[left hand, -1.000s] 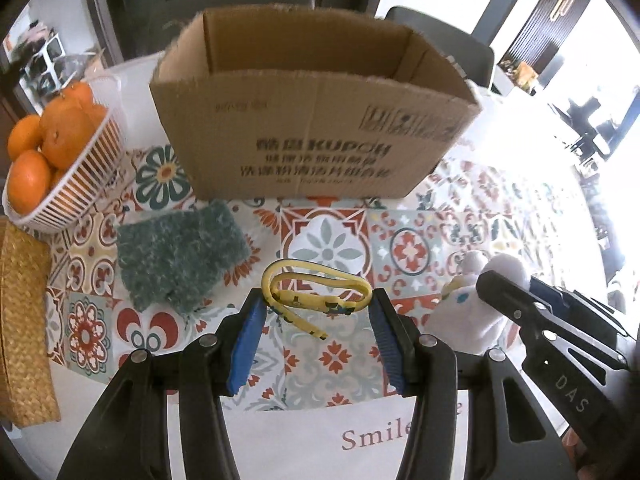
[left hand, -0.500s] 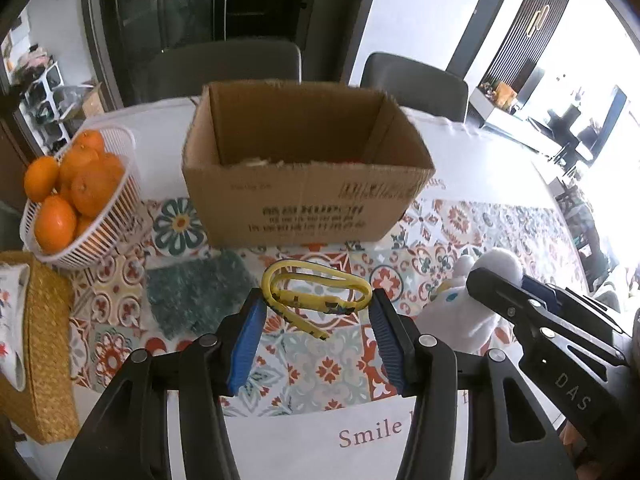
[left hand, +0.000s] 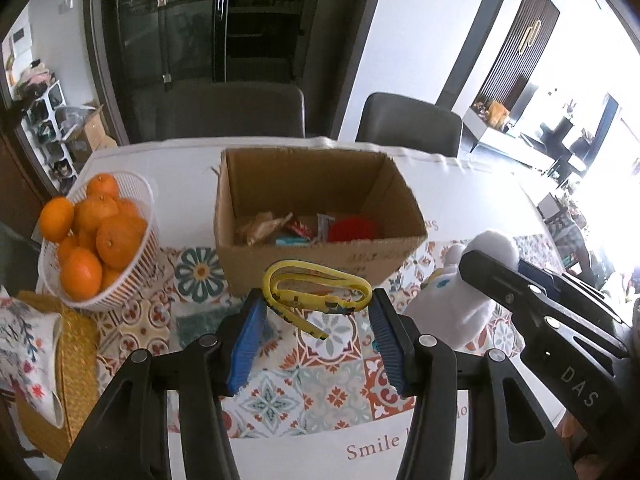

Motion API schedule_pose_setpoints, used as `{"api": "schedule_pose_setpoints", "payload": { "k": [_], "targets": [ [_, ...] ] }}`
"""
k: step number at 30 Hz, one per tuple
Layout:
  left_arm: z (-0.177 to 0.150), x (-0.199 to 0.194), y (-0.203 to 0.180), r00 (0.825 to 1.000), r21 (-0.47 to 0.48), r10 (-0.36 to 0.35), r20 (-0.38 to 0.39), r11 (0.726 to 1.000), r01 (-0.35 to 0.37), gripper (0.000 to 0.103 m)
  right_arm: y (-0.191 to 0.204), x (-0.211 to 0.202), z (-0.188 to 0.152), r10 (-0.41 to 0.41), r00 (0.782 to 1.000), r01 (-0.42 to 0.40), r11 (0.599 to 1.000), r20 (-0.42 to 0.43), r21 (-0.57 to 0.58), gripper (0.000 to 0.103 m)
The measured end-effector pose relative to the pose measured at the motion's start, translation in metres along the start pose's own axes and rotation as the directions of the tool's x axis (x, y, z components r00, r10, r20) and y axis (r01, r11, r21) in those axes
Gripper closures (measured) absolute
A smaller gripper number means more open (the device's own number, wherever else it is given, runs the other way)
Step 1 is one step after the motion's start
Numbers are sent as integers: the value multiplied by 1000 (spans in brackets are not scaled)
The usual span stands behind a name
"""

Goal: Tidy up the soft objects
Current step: 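Carry the yellow toy over the box with the left tool while the right tool carries the bunny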

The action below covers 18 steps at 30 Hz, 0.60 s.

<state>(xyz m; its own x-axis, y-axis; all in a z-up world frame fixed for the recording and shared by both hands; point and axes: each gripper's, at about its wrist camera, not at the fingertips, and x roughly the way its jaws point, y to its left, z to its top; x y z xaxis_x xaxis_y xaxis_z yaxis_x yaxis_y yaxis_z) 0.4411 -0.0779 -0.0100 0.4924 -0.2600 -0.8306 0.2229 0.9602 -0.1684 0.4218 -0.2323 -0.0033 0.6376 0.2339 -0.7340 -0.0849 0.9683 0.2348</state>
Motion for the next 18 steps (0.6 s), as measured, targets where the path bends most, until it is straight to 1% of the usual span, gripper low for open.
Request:
{"api": "schedule_pose_setpoints", "payload": {
  "k": [4,8,11,18],
  "targets": [
    [15,-9,2,1000,14,7,23,1000,-7,51,7,-4,15,9,1000,-8,1000,23,-23,82],
    [29,-11,5,1000,11,5,26,1000,-5,51,11,-4,32,13,999,-12,999,41,-37,82],
    [41,-11,7,999,17,23,40,1000,-23,51,13,-2,47,17,998,-15,999,55,-48,82],
    [71,-1,15,999,4,24,35,1000,-24,51,16,7,77,18,998,-15,998,62,-58,82]
  ]
}}
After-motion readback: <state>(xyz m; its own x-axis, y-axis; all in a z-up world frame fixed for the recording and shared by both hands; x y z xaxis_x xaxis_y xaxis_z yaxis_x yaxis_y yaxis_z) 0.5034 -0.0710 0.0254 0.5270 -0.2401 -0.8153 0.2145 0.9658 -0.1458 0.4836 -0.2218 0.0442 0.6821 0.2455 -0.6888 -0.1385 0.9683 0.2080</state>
